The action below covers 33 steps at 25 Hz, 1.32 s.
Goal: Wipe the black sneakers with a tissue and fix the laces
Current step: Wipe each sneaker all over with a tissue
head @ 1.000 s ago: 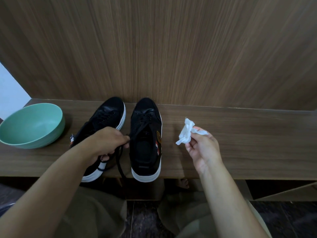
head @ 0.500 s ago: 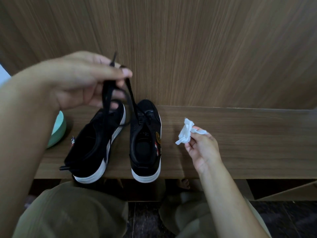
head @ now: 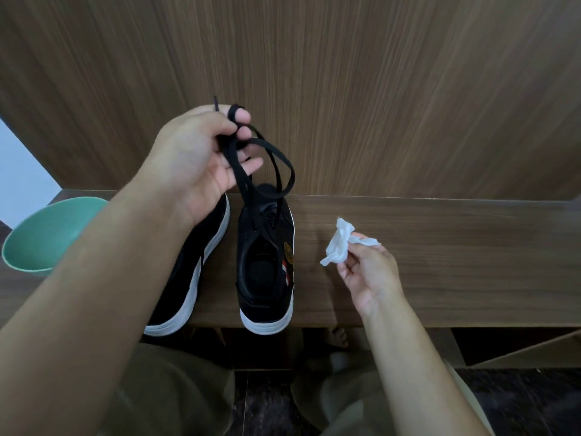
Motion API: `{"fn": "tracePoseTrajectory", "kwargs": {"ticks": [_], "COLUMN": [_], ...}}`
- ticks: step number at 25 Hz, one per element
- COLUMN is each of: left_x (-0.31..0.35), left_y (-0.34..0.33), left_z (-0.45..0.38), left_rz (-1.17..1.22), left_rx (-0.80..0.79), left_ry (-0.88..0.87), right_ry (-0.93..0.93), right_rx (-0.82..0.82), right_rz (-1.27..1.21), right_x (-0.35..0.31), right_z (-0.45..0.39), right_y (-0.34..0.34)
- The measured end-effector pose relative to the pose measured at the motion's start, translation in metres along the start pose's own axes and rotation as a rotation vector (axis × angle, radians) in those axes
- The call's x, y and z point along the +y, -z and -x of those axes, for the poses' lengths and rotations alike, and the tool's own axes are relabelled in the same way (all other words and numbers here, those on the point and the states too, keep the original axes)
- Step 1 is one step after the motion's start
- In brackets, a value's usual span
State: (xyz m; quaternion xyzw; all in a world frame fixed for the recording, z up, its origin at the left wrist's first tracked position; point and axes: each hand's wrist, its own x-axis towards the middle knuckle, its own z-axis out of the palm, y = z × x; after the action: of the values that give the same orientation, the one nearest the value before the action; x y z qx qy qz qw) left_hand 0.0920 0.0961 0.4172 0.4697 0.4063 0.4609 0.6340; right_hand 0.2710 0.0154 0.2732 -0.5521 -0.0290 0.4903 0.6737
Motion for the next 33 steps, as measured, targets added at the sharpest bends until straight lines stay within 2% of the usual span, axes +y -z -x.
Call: {"fn": "tracePoseTrajectory", "kwargs": {"ticks": [6,9,10,14,17,19,21,26,30,32,33], "left_x": [-0.030,-0.059,-0.072,-0.122,-0.140,-0.134,-0.122,-0.108,-0.069,-0.048,-0.042], "left_y": [0.006,0.017,0.021,0.038,0.038,0.032,0.018,-0.007,0.002,0.007,0.007], "left_z": [0.006,0.005,0.005,0.009,0.014,0.018,0.022,0.007,-0.011,-0.016,-0.020], "left_rz": [0.096,-0.028,-0.168,-0.969,-1.429,-1.725,-1.894,-1.909,-1.822,-1.755,-1.721], "left_rx": [-0.024,-0.049,-0.065,-0.166,-0.090,-0.039,-0.163,-0.545,-0.963,-0.922,-0.824], "left_ry": [-0.096,-0.153,-0.188,-0.423,-0.626,-0.579,-0.435,-0.193,0.071,0.103,0.010], "right_ry": [0.004,0.005,0.006,0.005,0.004,0.007,0.005,-0.001,0.004,0.003,0.003], "right_rx": [0.006,0.000,-0.001,-0.007,-0.007,-0.001,0.001,0.004,0.007,0.004,0.000], "right_rz": [-0.003,-0.004,-0.002,0.012,0.015,0.012,0.010,0.014,0.011,0.000,-0.004], "right_x": [0.000,-0.001,-0.001,0.001,0.001,0.000,0.000,0.000,-0.002,-0.002,-0.003], "right_z": [0.002,0.002,0.002,0.002,0.002,0.002,0.003,0.005,0.004,0.004,0.003], "right_y": [-0.001,0.000,0.000,-0.001,-0.001,-0.001,-0.002,-0.003,0.000,0.000,0.000]}}
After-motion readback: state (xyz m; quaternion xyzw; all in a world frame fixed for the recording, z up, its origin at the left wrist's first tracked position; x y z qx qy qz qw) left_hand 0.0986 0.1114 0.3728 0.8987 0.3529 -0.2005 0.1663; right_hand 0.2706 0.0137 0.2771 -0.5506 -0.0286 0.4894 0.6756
